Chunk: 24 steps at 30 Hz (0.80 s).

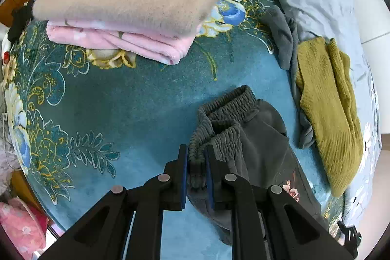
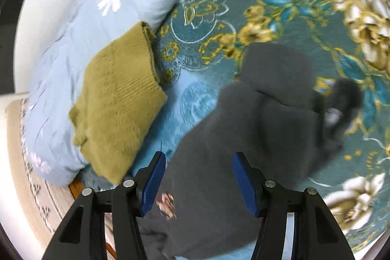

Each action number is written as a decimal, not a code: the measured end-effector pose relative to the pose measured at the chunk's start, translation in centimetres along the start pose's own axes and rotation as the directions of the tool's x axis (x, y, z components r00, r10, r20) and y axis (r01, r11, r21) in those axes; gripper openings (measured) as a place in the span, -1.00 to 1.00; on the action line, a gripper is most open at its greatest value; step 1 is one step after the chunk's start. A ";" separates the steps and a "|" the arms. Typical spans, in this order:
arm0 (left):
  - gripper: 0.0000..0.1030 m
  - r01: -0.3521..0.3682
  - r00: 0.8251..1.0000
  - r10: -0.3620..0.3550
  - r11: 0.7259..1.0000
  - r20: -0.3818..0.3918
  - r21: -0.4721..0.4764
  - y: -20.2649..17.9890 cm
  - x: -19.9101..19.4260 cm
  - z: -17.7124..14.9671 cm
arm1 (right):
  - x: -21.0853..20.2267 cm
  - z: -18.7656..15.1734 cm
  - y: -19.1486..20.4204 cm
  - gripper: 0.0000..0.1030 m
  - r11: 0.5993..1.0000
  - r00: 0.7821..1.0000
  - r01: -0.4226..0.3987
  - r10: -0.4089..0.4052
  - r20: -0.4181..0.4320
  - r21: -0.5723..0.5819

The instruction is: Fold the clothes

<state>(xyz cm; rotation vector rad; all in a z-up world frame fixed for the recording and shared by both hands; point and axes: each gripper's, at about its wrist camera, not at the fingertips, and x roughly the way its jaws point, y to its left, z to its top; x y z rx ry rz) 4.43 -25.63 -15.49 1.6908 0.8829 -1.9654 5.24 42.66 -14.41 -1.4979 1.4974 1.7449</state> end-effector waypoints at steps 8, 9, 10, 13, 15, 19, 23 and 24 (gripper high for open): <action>-0.74 0.009 1.000 -0.009 1.000 -0.004 0.007 -0.1 0.3 0.4 | 4.7 2.5 1.0 0.14 0.957 0.959 0.285 -0.285 -0.015 0.062; -0.74 0.008 1.000 -0.008 1.000 -0.005 0.004 0.0 0.4 0.4 | 5.0 2.7 0.8 0.08 0.942 0.945 0.326 -0.325 -0.021 0.076; -0.74 0.007 1.000 -0.007 1.000 -0.008 -0.002 0.2 0.4 0.4 | 5.2 3.0 0.6 -0.19 0.926 0.931 0.366 -0.365 -0.028 0.089; -0.74 0.005 1.000 -0.006 1.000 -0.016 -0.024 0.8 0.6 0.3 | 5.0 3.2 -0.5 -0.90 0.904 0.913 0.407 -0.405 -0.043 0.130; -0.74 0.013 1.000 -0.013 0.999 -0.018 -0.042 1.1 0.6 0.1 | 4.1 2.8 -1.6 -1.00 0.917 0.930 0.368 -0.365 -0.050 0.151; -0.74 0.036 0.999 -0.037 0.997 -0.013 -0.066 1.4 0.2 -0.2 | -0.3 1.6 -2.0 -1.00 0.963 0.966 0.255 -0.258 0.032 0.087; -0.74 0.061 0.998 -0.061 0.996 -0.004 -0.065 1.4 -0.4 -0.7 | -7.4 -0.1 -1.9 -1.00 0.993 0.980 0.118 -0.117 0.164 0.002; -0.74 0.066 0.998 -0.066 0.996 -0.003 -0.066 1.4 -0.4 -0.8 | -8.7 -0.1 -1.7 -1.00 0.996 0.982 0.087 -0.082 0.173 -0.020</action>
